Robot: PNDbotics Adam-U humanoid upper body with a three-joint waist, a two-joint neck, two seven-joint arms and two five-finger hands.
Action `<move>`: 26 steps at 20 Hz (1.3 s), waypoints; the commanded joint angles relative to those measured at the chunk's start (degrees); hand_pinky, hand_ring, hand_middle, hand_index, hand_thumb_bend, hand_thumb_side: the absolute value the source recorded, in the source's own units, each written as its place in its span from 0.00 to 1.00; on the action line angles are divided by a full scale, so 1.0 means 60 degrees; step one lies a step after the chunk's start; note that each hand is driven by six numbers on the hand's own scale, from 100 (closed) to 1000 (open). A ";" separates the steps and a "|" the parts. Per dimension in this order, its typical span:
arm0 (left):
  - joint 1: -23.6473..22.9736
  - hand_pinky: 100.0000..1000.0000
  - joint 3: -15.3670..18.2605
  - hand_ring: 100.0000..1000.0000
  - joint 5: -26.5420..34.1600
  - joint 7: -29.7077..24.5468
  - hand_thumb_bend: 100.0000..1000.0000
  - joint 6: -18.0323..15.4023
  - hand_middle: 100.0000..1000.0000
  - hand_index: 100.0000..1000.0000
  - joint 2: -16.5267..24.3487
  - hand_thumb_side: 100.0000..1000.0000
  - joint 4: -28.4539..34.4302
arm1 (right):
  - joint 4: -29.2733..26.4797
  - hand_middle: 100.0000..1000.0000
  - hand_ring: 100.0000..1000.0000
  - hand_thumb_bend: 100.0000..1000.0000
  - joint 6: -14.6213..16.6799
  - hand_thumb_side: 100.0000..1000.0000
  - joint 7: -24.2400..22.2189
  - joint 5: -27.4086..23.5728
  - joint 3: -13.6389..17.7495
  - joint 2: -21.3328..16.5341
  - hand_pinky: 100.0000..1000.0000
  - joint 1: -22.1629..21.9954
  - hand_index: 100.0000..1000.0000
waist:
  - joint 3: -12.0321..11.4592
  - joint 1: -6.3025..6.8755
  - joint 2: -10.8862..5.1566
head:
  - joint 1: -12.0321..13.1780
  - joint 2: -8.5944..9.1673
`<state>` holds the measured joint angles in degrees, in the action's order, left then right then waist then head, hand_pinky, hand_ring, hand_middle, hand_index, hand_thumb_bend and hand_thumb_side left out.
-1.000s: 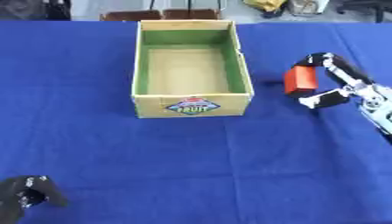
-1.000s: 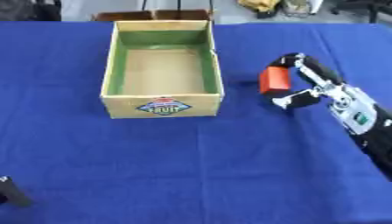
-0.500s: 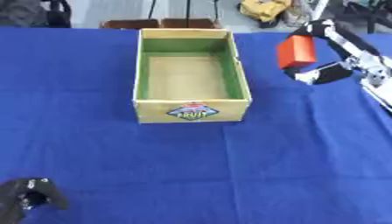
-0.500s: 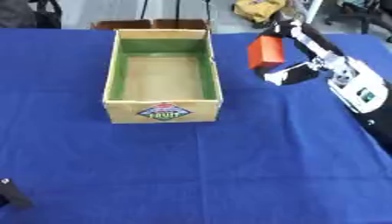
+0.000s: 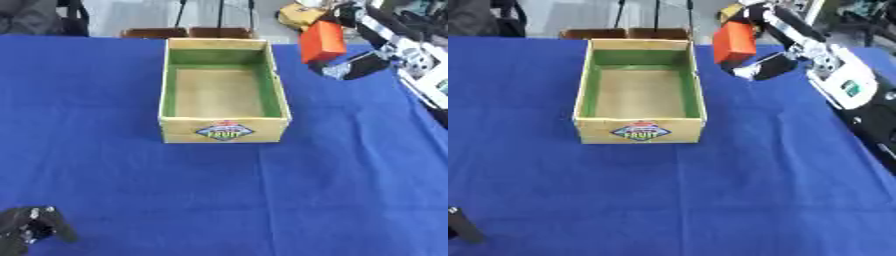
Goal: Pick up objects on the table and place them in the box.
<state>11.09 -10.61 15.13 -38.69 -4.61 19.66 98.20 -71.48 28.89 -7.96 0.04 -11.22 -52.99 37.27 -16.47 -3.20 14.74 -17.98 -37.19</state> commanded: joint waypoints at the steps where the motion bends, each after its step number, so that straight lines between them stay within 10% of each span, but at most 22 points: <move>1: 0.0143 0.62 -0.0064 0.53 0.0098 -0.0110 0.19 0.0015 0.43 0.60 0.0023 1.00 0.0069 | 0.0290 0.18 0.62 0.00 -0.0028 0.00 -0.0169 -0.0046 0.0009 -0.0018 0.71 0.0334 0.39 | -0.0079 0.0043 -0.0215 | -0.0104 -0.0004; 26: 0.0866 0.62 -0.0612 0.53 0.0518 -0.0726 0.20 0.0268 0.43 0.59 -0.0299 1.00 0.0154 | 0.2048 0.22 0.63 0.00 0.0305 0.00 -0.0291 0.1348 -0.0234 0.1126 0.72 0.0786 0.44 | -0.1371 0.0047 -0.0035 | -0.1145 0.0132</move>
<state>15.52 -14.29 17.83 -42.79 -2.99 17.65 97.97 -59.40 30.20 -9.79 6.95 -12.86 -45.28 40.83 -24.74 -3.07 15.39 -24.53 -37.13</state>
